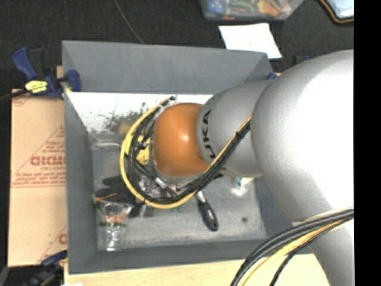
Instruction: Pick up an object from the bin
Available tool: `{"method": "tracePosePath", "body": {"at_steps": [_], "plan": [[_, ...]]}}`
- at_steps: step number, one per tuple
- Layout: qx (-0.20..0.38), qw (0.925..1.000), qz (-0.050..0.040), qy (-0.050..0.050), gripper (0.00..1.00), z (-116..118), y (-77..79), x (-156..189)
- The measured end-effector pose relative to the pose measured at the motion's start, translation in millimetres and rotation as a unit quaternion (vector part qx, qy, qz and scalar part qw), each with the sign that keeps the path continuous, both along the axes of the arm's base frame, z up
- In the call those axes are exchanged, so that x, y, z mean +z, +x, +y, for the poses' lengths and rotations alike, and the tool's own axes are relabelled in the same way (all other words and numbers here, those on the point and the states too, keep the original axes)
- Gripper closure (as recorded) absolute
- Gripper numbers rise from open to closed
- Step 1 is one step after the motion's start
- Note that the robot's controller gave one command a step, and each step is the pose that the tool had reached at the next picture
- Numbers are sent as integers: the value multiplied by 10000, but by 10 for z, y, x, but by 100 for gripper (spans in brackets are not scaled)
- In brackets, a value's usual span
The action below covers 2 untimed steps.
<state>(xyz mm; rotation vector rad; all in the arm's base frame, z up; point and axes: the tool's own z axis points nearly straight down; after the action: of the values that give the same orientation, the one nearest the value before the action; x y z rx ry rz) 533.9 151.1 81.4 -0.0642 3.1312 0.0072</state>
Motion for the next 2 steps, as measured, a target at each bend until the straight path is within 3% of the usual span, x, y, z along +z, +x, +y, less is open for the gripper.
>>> {"method": "tracePosePath", "body": {"at_steps": [1,2], "plan": [[11,10000,44,-11,100,-13,-37,95],[716,9974,-5,-12,100,-97,46,280]]}}
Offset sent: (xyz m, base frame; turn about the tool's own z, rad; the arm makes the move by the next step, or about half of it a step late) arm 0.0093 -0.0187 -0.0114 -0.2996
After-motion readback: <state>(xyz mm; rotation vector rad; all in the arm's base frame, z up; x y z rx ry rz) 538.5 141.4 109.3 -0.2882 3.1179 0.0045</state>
